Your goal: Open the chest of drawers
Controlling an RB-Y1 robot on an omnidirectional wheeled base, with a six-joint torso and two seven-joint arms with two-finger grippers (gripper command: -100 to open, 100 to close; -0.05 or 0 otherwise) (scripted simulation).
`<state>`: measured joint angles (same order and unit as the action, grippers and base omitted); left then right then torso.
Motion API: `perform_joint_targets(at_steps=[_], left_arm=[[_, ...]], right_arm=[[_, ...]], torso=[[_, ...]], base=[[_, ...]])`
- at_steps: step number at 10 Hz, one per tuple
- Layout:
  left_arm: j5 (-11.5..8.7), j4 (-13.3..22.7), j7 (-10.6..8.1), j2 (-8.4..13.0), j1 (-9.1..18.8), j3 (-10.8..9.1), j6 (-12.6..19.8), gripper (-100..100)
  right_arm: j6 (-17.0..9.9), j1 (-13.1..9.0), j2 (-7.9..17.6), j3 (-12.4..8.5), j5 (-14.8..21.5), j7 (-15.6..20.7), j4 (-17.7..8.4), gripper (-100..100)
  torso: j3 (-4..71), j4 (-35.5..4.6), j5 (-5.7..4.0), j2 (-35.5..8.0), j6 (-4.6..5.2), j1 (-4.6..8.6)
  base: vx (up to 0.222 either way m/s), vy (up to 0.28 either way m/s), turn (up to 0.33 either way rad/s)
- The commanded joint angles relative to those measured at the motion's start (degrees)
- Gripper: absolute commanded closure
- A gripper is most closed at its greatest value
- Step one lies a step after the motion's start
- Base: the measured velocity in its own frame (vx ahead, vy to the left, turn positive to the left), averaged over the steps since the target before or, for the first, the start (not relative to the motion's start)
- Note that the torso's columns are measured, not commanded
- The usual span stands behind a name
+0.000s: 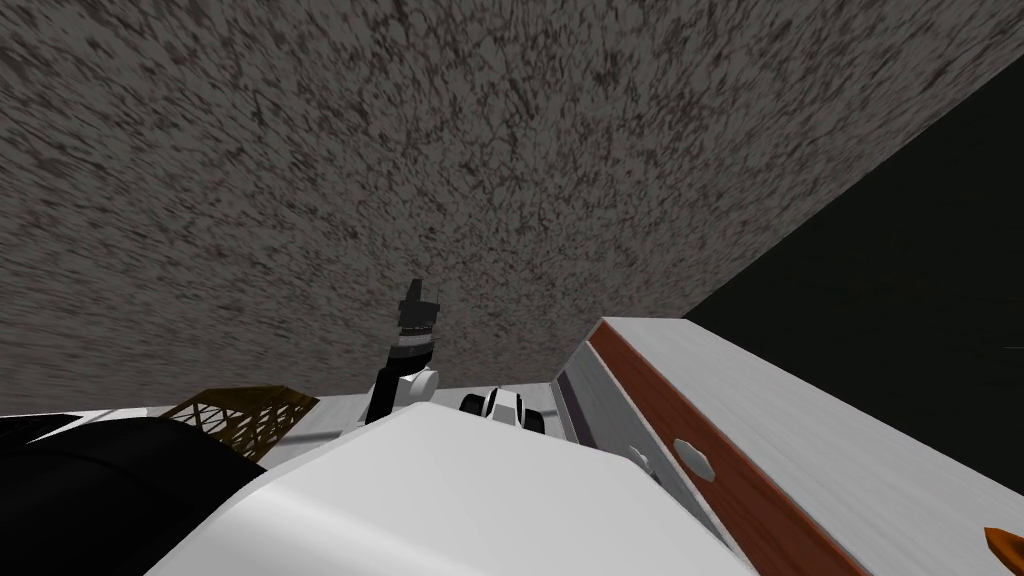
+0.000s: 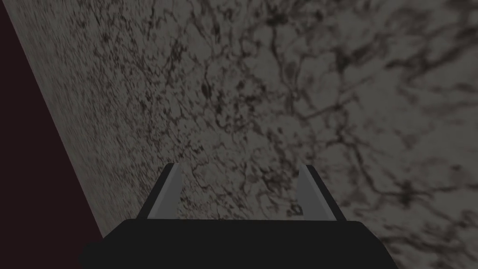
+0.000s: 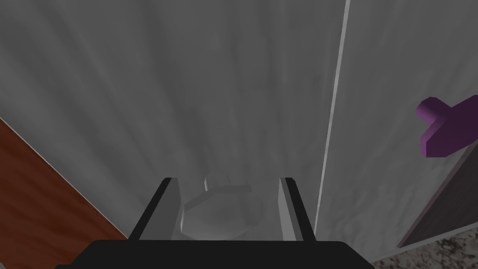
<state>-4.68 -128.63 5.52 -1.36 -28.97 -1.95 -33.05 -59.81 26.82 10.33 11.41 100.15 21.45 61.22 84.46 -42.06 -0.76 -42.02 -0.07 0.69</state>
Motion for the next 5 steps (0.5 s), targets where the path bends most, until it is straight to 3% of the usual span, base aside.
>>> perform_joint_targets(at_steps=[1, 4, 5], left_arm=[[0.0, 0.0, 0.00, 0.0, 0.0, 0.00, 0.0, 0], [0.0, 0.0, 0.00, 0.0, 0.0, 0.00, 0.0, 0], [0.0, 0.0, 0.00, 0.0, 0.0, 0.00, 0.0, 0]], right_arm=[[-0.5, 2.5, -3.2, 0.1, 2.0, 1.2, 2.2, 100], [-2.6, 6.1, -7.8, -0.2, 5.7, 3.5, 6.6, 100], [-2.6, 4.8, -6.8, -0.2, 5.0, 2.9, 5.4, 100]], torso=[[0.0, 0.0, 0.05, 0.0, 0.04, -0.01], [0.0, -0.1, 0.22, -0.1, 0.05, -0.16], [0.1, -0.1, 0.33, -0.1, 0.01, -0.28]], base=[[0.019, -0.072, -0.006], [0.023, -0.079, -0.004], [0.014, -0.037, -0.009]])
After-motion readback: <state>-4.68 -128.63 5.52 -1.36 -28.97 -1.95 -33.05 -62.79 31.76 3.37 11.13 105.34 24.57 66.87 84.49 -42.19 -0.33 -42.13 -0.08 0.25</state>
